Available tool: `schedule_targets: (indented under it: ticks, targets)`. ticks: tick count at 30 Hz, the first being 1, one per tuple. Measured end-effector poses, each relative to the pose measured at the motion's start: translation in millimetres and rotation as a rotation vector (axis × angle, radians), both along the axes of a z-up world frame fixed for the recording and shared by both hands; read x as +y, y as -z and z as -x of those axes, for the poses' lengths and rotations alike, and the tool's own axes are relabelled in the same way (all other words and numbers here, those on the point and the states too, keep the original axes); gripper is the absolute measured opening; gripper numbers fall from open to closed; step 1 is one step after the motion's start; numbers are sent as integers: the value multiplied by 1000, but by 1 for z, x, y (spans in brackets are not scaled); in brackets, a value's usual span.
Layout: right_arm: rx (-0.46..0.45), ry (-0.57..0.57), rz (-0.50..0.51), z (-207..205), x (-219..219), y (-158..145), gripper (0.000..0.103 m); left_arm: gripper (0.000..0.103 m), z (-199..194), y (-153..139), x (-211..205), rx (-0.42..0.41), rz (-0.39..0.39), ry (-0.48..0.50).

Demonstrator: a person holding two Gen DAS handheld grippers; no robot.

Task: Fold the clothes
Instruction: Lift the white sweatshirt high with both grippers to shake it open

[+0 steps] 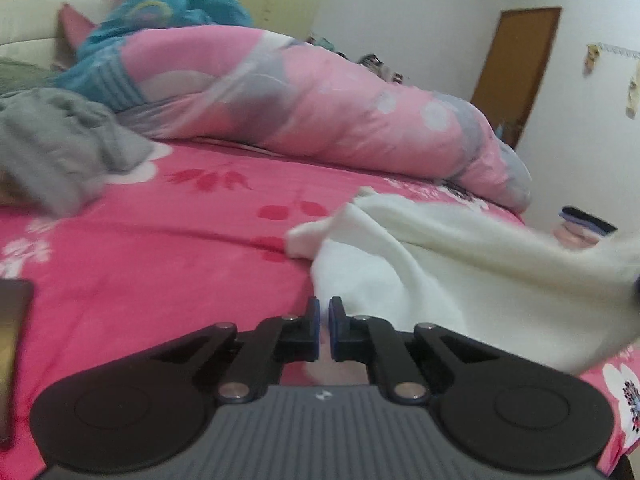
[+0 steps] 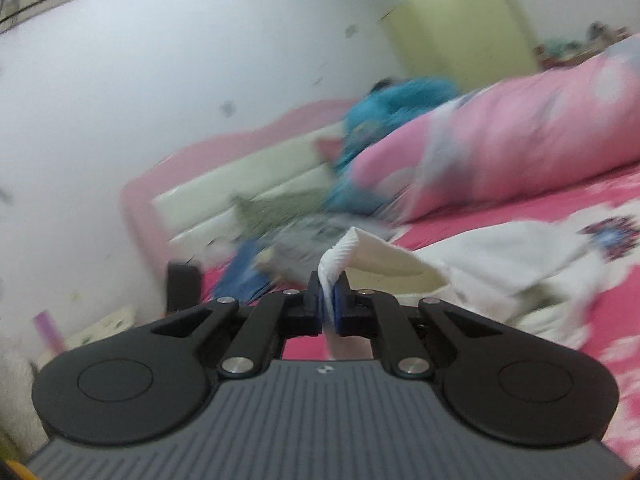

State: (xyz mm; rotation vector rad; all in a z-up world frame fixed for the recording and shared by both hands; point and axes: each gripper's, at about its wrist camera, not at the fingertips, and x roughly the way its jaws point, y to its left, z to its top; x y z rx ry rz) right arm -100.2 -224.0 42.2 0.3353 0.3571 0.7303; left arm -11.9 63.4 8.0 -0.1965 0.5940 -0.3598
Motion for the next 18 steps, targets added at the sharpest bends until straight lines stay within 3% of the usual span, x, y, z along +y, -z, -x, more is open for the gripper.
schedule_targets:
  ticks: [2, 5, 9, 10, 13, 15, 18]
  targets:
    - [47, -53, 44, -8, 25, 12, 4, 8, 8, -6, 13, -4, 17, -13]
    - [105, -114, 124, -24, 61, 38, 4, 27, 20, -15, 27, -14, 41, -29]
    - [146, -105, 371, -33, 110, 73, 18, 47, 27, -20, 20, -8, 47, 2]
    - [144, -102, 395, -30, 110, 75, 21, 52, 28, -20, 15, -5, 47, 25]
    - [123, -102, 423, -18, 102, 73, 36, 59, 33, -17, -1, -1, 53, 121]
    - [79, -99, 404, -3, 82, 58, 60, 62, 35, -15, -12, 0, 62, 173]
    - [50, -106, 322, 13, 41, 39, 62, 65, 39, -9, -25, 1, 73, 235]
